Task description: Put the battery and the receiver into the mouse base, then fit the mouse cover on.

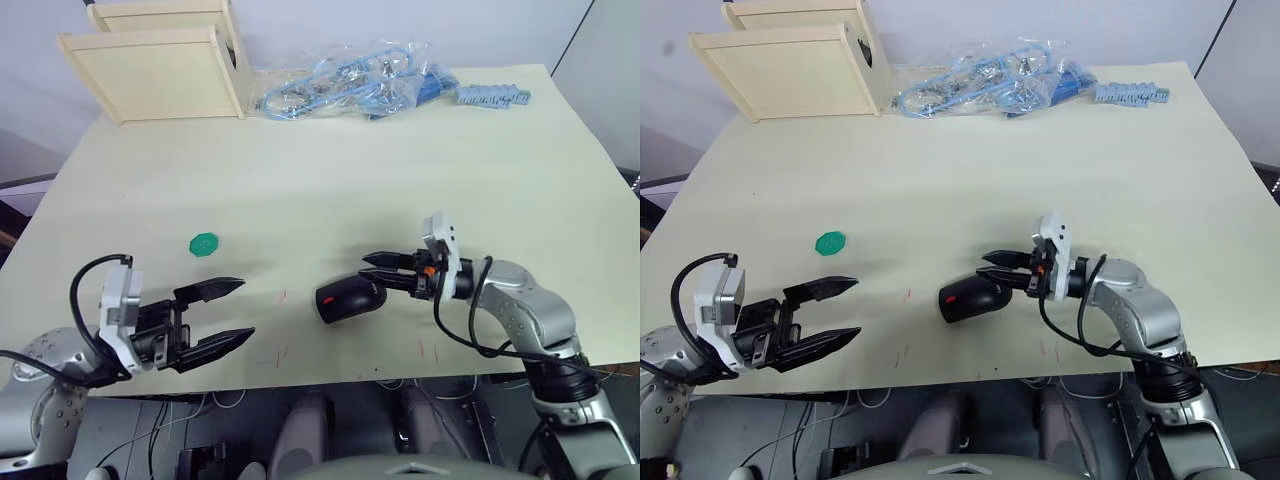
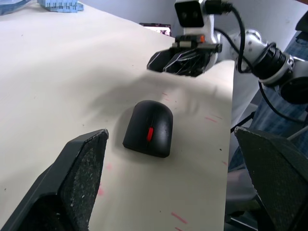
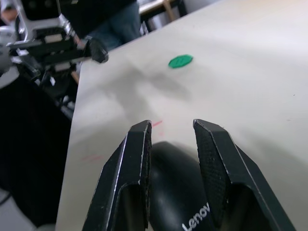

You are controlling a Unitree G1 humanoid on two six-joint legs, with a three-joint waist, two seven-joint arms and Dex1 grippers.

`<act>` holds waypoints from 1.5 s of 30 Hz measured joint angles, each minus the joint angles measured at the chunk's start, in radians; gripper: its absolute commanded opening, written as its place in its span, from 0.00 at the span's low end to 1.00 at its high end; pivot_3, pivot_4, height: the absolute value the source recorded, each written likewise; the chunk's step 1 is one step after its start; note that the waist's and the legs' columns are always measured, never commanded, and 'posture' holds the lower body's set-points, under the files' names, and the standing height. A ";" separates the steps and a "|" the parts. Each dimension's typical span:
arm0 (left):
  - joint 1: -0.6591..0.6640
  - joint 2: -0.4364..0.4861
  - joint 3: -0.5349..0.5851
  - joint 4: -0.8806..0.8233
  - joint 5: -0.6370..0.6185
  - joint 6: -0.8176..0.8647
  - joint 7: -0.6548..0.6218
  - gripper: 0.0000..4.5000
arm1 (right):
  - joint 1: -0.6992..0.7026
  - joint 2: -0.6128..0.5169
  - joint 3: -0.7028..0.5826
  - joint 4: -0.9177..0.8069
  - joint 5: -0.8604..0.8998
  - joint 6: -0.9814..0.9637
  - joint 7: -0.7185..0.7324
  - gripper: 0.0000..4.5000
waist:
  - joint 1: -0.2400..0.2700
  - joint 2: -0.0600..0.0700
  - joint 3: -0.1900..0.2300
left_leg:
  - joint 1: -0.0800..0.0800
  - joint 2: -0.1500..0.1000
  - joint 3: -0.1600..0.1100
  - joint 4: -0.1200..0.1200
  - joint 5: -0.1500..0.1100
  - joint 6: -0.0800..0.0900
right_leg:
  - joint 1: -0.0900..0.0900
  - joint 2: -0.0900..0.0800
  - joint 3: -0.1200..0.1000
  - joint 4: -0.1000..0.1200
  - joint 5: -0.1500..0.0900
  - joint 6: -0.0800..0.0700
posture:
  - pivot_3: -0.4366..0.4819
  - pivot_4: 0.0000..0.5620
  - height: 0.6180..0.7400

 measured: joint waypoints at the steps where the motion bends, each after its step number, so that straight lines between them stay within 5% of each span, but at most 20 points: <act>1: -0.004 0.002 0.000 0.001 0.000 0.001 -0.004 1.00 | 0.014 0.001 0.008 0.010 -0.004 -0.021 -0.007 0.32 | 0.000 0.000 0.000 | 0.000 0.000 0.000 0.000 0.000 0.000 | 0.000 0.000 0.000 0.000 0.000 0.000 | 0.48 0.27 1.00; 12: -0.002 0.005 0.000 0.014 0.000 0.003 -0.022 1.00 | 0.110 0.079 0.020 0.166 -0.074 -0.232 -0.086 0.32 | 0.000 0.000 0.000 | 0.001 0.000 0.001 0.000 0.000 0.000 | 0.000 0.001 0.001 0.000 0.000 0.000 | 0.48 0.27 1.00; 24: -0.004 0.006 0.000 0.021 0.003 0.004 -0.014 1.00 | 0.105 0.037 0.070 0.228 -0.127 -0.366 -0.061 0.32 | -0.004 -0.004 -0.007 | 0.016 0.003 0.003 -0.005 0.000 0.000 | 0.011 0.004 0.004 0.000 -0.002 -0.002 | 0.48 0.27 1.00; 31: 0.016 -0.030 0.001 0.021 0.003 0.052 0.110 1.00 | 0.125 -0.095 -0.015 0.050 -0.017 -0.204 -0.066 0.32 | 0.000 -0.002 -0.005 | 0.011 0.003 0.002 -0.004 0.000 0.000 | 0.008 0.002 0.004 -0.001 -0.001 -0.002 | 0.48 0.27 1.00; 36: 0.089 -0.068 0.011 0.017 0.029 0.057 0.210 1.00 | 0.216 -0.361 -0.213 -0.111 0.030 -0.157 -0.020 0.32 | 0.013 -0.004 -0.004 | 0.010 0.001 0.002 -0.003 0.000 0.000 | 0.008 0.001 0.002 -0.002 -0.002 -0.001 | 0.48 0.27 1.00; 40: 0.120 -0.091 0.016 -0.005 0.040 0.055 0.264 1.00 | 0.318 -0.389 -0.272 -0.138 0.052 -0.154 -0.017 0.32 | 0.020 -0.003 -0.002 | 0.010 0.002 0.003 -0.003 0.000 0.000 | 0.008 0.002 0.004 -0.001 -0.002 -0.001 | 0.48 0.27 1.00; 45: 0.190 -0.115 0.038 -0.013 0.058 0.047 0.316 1.00 | 0.439 -0.449 -0.422 -0.153 0.080 -0.159 0.002 0.75 | 0.025 -0.004 -0.003 | 0.010 0.002 0.005 -0.003 0.000 0.000 | 0.008 0.002 0.004 -0.002 -0.002 -0.001 | 0.48 0.27 1.00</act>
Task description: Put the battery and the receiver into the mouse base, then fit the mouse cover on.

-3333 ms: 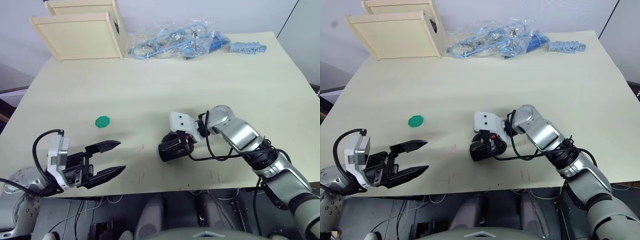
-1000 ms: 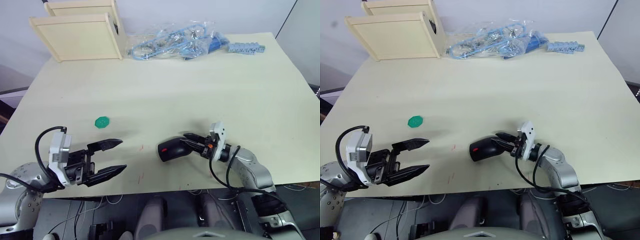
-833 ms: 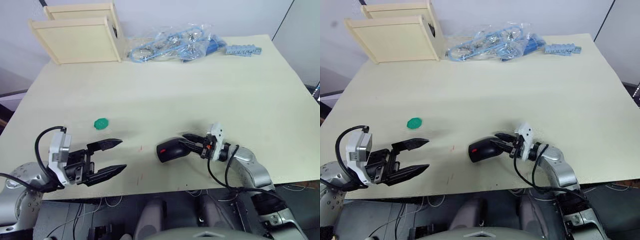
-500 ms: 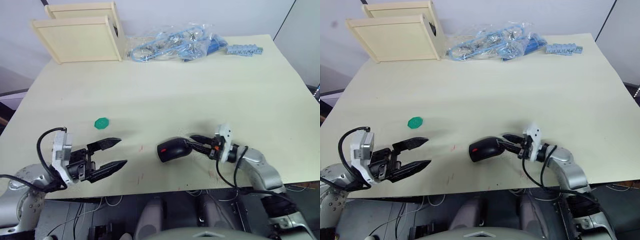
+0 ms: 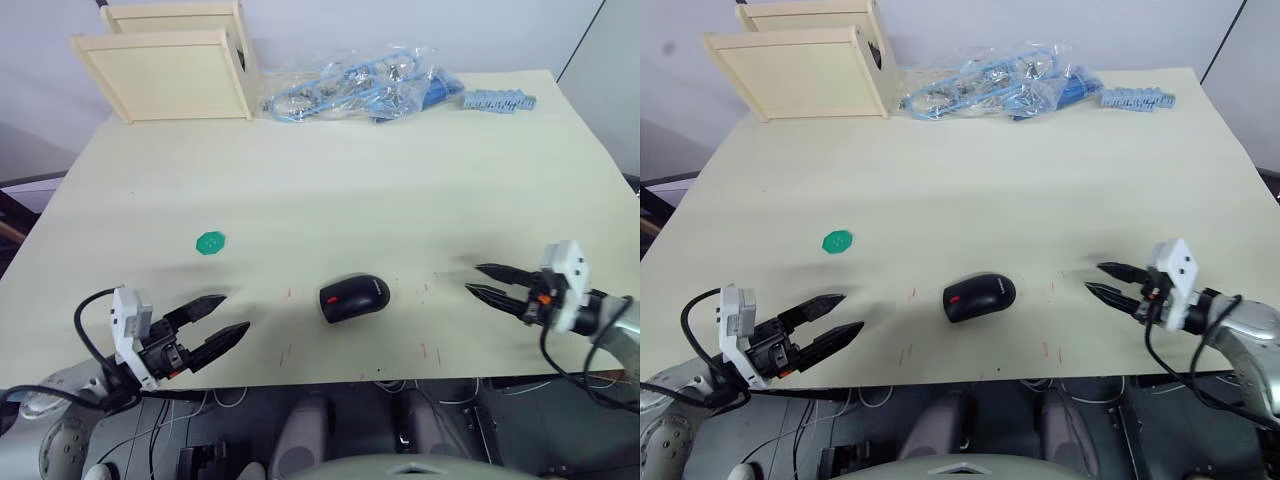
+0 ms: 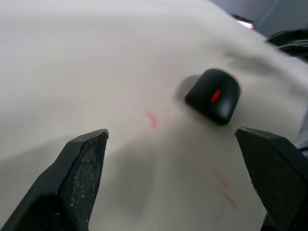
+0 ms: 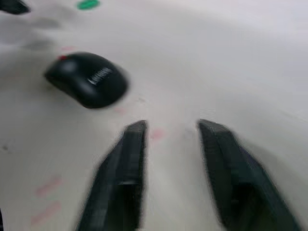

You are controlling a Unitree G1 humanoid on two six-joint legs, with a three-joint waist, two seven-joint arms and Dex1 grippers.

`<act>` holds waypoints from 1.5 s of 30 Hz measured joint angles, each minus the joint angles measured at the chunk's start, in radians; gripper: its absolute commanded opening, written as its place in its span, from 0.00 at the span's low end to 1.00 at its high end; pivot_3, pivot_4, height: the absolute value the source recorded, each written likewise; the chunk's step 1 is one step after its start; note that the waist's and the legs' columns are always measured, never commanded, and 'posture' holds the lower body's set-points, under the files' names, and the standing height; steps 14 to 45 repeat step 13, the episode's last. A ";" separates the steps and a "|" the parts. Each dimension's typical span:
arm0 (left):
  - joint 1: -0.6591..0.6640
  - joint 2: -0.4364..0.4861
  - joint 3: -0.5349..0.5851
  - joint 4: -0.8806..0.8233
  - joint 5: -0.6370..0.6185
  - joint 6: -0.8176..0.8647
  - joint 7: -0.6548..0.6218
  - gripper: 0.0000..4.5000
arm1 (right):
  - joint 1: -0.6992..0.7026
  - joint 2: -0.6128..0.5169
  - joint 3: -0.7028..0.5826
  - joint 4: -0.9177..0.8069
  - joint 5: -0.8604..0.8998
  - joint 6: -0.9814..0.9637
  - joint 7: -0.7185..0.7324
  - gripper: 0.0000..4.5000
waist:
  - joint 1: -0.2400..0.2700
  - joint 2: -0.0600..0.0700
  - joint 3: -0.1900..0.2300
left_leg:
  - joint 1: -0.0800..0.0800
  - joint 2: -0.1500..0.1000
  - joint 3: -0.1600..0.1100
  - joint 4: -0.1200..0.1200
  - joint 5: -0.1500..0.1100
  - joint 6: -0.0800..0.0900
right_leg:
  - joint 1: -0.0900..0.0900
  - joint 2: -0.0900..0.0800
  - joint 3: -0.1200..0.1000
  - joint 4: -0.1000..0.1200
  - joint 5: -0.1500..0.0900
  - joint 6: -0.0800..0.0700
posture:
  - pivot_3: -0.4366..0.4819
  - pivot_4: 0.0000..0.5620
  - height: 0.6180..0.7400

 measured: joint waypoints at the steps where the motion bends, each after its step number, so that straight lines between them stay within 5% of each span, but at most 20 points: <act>1: 0.004 -0.002 0.002 0.000 0.001 0.000 0.003 1.00 | 0.009 0.000 -0.006 0.000 0.001 -0.003 0.002 0.79 | 0.000 0.000 0.000 | 0.000 0.000 0.000 0.000 0.000 0.000 | 0.000 0.000 0.000 0.000 0.000 0.000 | 0.48 0.27 1.00; 5: 0.032 -0.013 0.027 -0.004 0.002 -0.003 0.033 1.00 | 0.109 -0.004 -0.069 -0.015 0.004 -0.032 0.029 0.99 | 0.001 0.001 0.000 | 0.000 0.000 0.004 0.000 0.000 0.000 | 0.000 0.000 0.000 0.000 0.000 0.000 | 0.48 0.27 1.00; 10: 0.055 -0.021 0.057 0.008 0.006 -0.012 0.055 1.00 | 0.202 0.005 -0.134 -0.017 -0.003 -0.084 0.040 0.99 | 0.000 -0.001 0.000 | 0.001 0.000 0.007 0.000 0.000 0.000 | 0.000 0.000 0.001 0.000 0.000 0.000 | 0.48 0.27 1.00; 45: 0.054 -0.021 0.057 0.015 0.015 -0.026 0.054 1.00 | 0.205 0.012 -0.135 -0.016 -0.003 -0.102 0.040 0.99 | -0.001 -0.001 0.000 | 0.001 0.001 0.007 0.000 0.000 0.000 | 0.000 0.000 0.001 0.000 0.000 0.000 | 0.48 0.27 1.00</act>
